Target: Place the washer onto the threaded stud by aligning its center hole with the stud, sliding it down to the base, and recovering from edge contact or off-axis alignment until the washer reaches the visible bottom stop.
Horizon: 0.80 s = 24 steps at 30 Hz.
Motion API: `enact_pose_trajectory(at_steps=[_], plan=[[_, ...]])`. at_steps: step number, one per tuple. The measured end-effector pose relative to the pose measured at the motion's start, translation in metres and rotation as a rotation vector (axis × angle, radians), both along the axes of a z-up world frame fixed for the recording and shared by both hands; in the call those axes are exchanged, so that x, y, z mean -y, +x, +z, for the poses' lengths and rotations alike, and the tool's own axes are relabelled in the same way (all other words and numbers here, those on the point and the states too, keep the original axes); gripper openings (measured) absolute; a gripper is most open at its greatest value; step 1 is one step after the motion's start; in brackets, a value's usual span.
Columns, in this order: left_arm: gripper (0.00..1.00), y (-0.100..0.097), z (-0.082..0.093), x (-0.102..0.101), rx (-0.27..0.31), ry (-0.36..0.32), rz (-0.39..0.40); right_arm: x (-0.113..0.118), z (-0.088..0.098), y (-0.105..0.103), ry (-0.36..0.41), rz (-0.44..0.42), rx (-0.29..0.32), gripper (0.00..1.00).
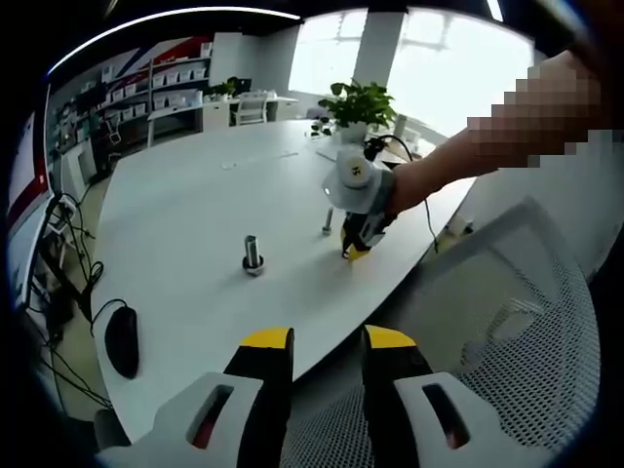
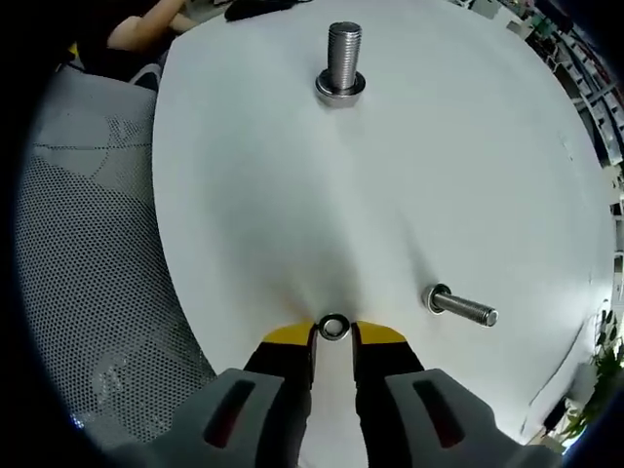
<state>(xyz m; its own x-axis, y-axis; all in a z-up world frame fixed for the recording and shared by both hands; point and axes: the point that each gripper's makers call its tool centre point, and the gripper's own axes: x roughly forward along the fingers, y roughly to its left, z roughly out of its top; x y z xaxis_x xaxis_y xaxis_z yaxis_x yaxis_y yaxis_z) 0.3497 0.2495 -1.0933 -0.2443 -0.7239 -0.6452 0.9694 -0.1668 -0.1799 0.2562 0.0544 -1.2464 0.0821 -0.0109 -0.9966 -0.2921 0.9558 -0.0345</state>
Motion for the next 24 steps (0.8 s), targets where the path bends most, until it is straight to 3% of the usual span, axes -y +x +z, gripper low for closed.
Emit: enact_pose_trajectory(at_steps=[24], plan=[[0.25,-0.0004,-0.0003,-0.0001,-0.004,-0.001,-0.003,0.004,0.0008,0.0018,0.014,-0.027,-0.005,0.16]])
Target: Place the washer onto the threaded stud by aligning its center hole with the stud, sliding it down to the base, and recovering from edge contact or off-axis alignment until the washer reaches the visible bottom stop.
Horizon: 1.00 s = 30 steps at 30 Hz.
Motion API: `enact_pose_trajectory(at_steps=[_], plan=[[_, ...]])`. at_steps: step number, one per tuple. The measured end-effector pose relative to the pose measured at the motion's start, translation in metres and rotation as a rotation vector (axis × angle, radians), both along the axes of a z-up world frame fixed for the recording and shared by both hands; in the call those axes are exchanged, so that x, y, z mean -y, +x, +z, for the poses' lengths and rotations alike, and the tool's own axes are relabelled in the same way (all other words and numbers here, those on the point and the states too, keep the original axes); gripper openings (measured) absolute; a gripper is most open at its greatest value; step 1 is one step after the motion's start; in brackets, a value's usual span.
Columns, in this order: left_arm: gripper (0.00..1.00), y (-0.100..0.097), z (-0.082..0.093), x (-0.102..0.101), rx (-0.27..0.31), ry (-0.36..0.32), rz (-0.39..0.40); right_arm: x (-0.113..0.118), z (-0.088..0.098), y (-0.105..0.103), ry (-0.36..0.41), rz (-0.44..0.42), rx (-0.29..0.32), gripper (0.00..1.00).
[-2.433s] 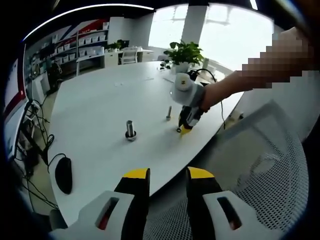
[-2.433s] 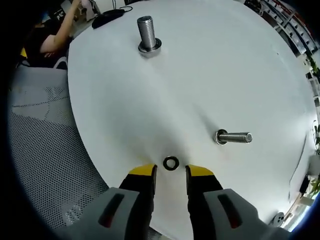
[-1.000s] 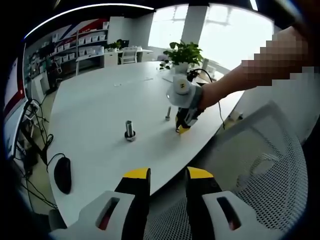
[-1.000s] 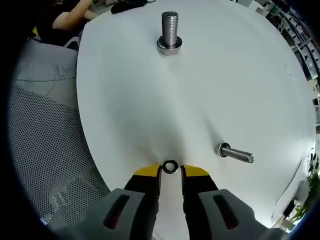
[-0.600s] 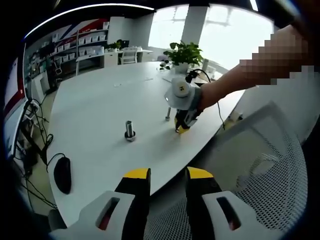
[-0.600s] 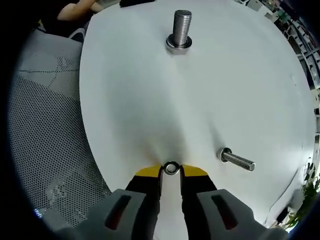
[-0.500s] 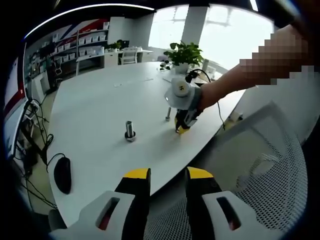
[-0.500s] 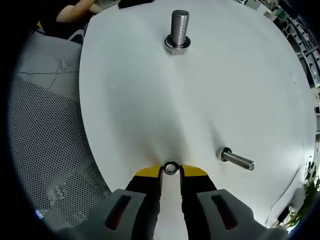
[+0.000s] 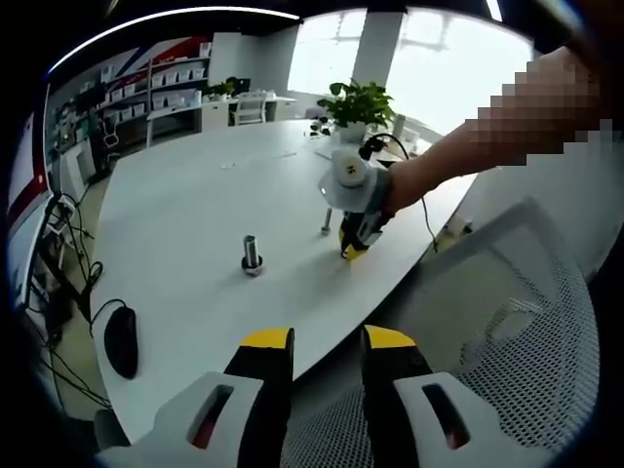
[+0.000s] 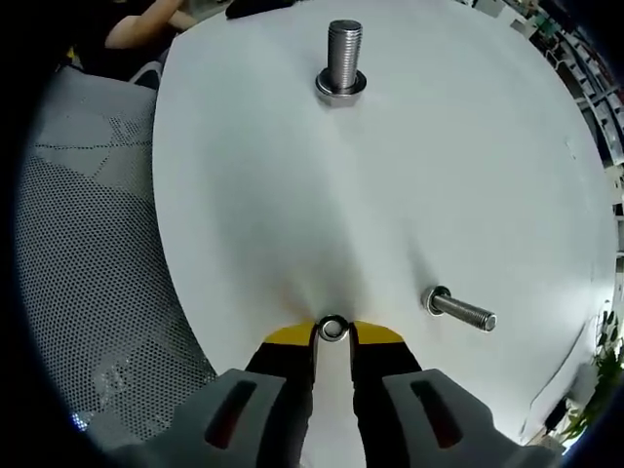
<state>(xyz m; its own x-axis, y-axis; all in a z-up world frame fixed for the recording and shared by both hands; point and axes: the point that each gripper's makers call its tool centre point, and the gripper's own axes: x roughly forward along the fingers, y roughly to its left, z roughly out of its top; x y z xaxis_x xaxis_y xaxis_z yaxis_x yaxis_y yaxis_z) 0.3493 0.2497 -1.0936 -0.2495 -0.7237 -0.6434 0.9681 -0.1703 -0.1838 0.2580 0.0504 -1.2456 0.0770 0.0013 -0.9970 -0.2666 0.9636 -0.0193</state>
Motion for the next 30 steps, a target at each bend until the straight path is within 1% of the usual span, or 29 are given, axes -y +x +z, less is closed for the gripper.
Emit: enact_pose_trajectory(at_steps=[4,8,11,14,15,17,22,30], plan=[[0.25,-0.001,0.0,0.0,0.0,0.002,-0.002,0.0,-0.001,-0.001,-0.017,-0.019,-0.007,0.15],[0.25,-0.001,0.0,0.0,-0.002,0.003,-0.001,0.002,-0.002,-0.001,-0.028,-0.058,-0.001,0.15],[0.25,-0.001,-0.001,0.0,-0.001,0.004,-0.001,-0.004,0.002,-0.003,-0.031,-0.094,0.005,0.14],[0.25,-0.001,-0.001,-0.001,0.001,0.007,-0.005,-0.007,0.003,-0.005,-0.022,-0.131,0.02,0.14],[0.25,-0.001,-0.001,-0.001,0.001,0.008,-0.005,-0.009,0.009,-0.006,-0.018,-0.141,0.028,0.14],[0.25,-0.001,-0.001,-0.001,0.002,0.008,-0.004,-0.009,0.01,-0.006,-0.01,-0.158,0.042,0.14],[0.25,0.0,-0.001,-0.001,0.001,0.007,0.001,-0.007,0.008,-0.004,-0.008,-0.176,0.062,0.13],[0.25,0.0,0.0,0.0,0.0,0.003,0.003,0.0,0.007,-0.006,-0.008,-0.197,0.065,0.13]])
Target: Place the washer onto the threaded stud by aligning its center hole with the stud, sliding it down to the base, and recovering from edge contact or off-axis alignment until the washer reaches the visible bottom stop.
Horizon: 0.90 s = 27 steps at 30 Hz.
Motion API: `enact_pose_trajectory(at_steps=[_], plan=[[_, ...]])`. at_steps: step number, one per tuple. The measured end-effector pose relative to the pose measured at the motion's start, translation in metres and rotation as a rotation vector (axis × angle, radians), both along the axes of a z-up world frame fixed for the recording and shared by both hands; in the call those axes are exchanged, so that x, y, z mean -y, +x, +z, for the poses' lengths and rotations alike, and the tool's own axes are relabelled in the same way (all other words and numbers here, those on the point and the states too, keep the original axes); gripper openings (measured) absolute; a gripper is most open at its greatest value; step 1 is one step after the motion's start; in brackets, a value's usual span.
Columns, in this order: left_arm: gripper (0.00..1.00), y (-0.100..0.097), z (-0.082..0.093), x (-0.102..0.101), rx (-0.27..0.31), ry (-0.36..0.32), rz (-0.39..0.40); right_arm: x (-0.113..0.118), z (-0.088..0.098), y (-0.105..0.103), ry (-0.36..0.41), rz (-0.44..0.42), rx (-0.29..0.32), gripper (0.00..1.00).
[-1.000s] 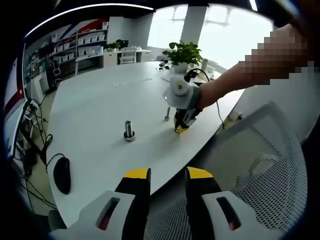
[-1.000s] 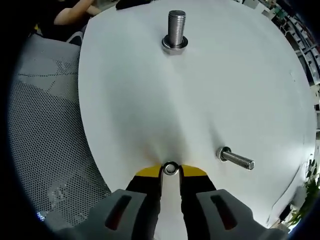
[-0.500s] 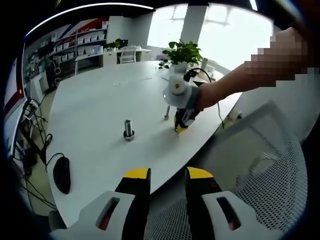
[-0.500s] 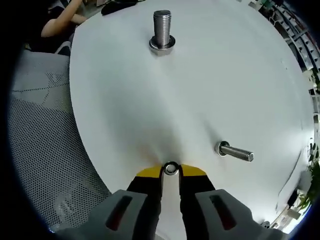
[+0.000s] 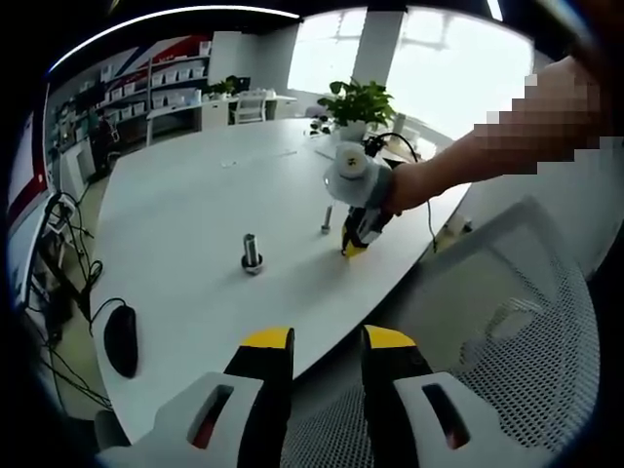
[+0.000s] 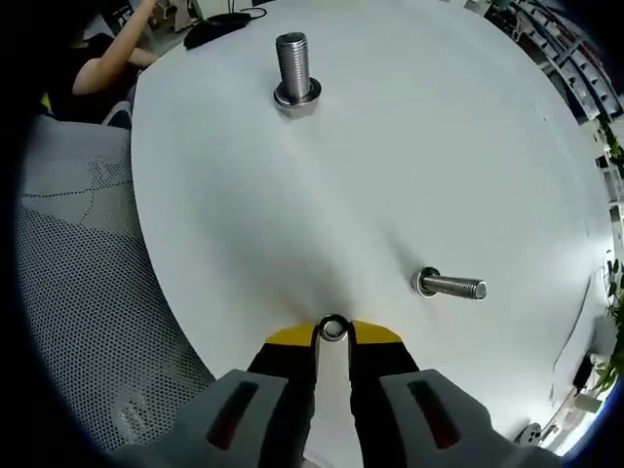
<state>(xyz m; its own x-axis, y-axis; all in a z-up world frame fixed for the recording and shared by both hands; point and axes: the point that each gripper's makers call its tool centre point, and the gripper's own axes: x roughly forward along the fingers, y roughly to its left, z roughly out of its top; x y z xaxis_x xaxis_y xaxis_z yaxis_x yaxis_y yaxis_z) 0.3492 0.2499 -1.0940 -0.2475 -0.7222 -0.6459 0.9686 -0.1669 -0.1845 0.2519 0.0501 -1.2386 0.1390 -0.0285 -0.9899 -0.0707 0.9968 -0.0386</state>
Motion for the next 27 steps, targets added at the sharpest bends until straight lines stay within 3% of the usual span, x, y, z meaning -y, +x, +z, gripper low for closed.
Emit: enact_pose_trajectory(at_steps=[11,27], plan=[[0.25,0.001,0.002,0.001,-0.002,-0.011,0.003,0.013,0.005,-0.003,-0.009,-0.025,0.012,0.13],[0.25,0.001,0.002,0.002,-0.001,-0.014,-0.002,0.035,0.035,0.009,-0.042,-0.055,0.07,0.13]])
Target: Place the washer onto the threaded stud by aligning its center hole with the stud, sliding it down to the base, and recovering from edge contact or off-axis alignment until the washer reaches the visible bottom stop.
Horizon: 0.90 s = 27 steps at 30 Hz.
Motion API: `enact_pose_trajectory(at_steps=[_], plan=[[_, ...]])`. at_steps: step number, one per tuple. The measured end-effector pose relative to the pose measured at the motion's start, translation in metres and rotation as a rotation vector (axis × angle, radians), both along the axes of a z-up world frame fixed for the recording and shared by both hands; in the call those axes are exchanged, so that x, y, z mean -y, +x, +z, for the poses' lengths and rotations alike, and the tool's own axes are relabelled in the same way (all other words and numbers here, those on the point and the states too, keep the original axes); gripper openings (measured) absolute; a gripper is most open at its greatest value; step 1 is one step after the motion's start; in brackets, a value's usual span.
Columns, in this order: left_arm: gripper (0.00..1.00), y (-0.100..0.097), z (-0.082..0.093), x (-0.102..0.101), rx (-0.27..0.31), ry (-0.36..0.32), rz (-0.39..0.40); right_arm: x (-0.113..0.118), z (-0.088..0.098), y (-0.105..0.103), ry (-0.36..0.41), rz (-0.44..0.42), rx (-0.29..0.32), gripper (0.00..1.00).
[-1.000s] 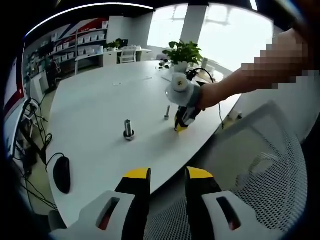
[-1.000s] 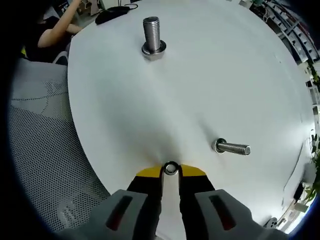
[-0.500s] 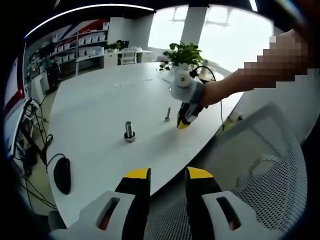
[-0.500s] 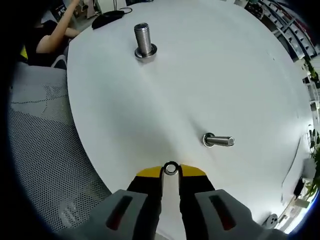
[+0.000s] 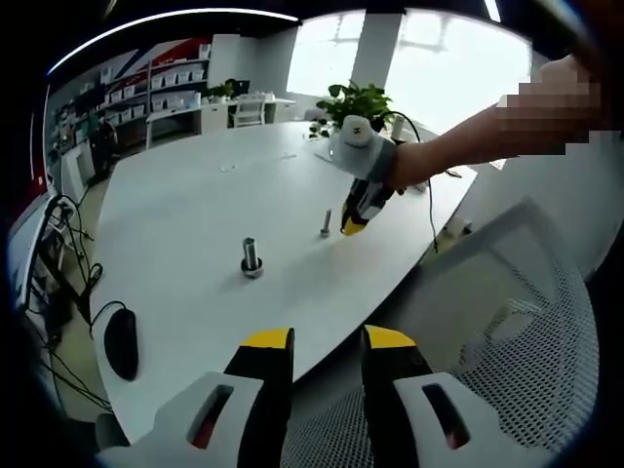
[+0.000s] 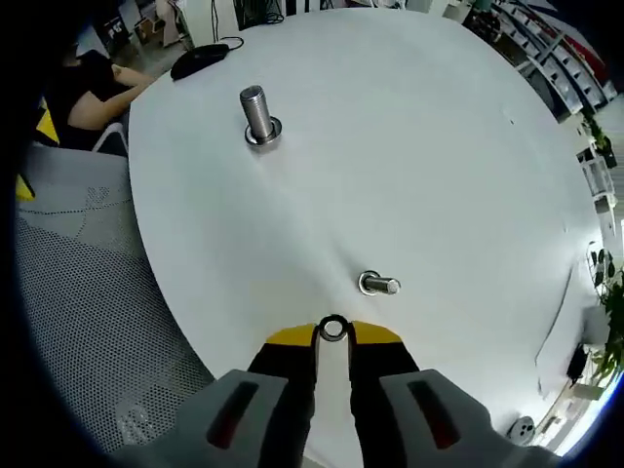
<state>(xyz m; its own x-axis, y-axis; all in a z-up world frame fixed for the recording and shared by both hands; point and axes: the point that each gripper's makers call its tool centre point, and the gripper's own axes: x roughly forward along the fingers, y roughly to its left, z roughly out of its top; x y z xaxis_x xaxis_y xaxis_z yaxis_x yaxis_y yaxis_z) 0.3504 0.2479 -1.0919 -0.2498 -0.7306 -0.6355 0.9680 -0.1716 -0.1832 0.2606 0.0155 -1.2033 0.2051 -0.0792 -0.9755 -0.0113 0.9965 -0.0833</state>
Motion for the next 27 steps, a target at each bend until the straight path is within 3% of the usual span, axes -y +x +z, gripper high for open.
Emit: enact_pose_trajectory(at_steps=[12,27], plan=[[0.25,0.0,0.001,0.0,0.0,-0.002,0.006,0.016,0.015,0.017,-0.024,0.014,0.035,0.13],[0.25,0.0,0.001,0.001,0.001,0.0,0.008,0.021,0.022,0.019,-0.047,0.05,0.043,0.13]])
